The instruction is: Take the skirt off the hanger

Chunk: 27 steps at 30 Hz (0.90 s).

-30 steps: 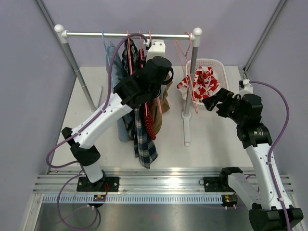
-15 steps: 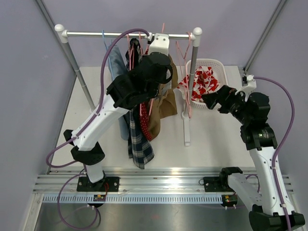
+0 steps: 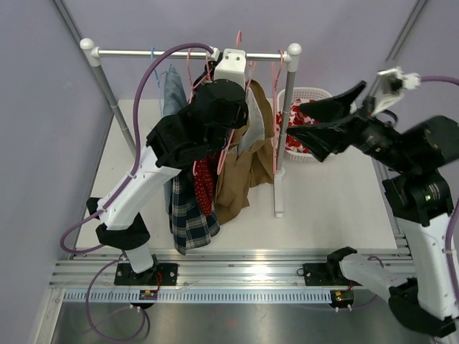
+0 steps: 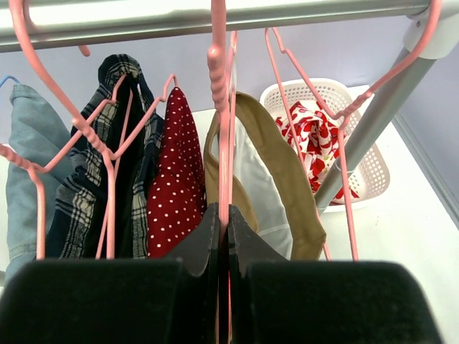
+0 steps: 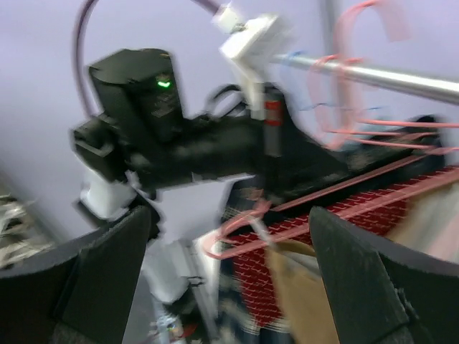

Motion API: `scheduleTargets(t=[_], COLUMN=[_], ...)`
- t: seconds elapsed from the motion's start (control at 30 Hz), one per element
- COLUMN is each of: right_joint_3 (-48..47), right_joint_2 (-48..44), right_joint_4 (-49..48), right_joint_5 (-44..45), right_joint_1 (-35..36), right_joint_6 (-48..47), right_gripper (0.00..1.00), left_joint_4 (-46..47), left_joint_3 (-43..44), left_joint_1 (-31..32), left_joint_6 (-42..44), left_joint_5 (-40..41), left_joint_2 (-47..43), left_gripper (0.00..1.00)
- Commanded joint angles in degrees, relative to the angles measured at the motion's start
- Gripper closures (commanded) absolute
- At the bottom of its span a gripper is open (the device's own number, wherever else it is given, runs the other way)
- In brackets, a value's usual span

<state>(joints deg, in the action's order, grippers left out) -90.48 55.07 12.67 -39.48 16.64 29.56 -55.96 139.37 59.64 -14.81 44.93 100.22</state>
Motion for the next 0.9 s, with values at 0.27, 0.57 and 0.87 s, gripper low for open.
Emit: scheduleTargets(t=[0.27,0.57,0.87], right_joint_3=[-2.36,9.96,7.16], right_joint_2=[12.53,10.33,12.69], right_joint_4=[21.28,17.49,15.37], right_joint_5=[48.53,50.38,49.16], right_joint_1=[38.90,39.96,42.67], right_joint_6=[-18.49,-13.83,-13.30], right_gripper=[0.01,0.01,0.00], left_joint_4=[6.04,6.39,8.41], left_joint_3=[0.03,-3.93,-6.83], left_joint_1=[0.13,0.13,0.13], left_joint_6=[0.39,0.75,0.13], left_joint_5=[0.86,1.83,0.95], left_joint_2=[-5.38,-8.91,-9.17], left_gripper=[1.00,1.00,1.00])
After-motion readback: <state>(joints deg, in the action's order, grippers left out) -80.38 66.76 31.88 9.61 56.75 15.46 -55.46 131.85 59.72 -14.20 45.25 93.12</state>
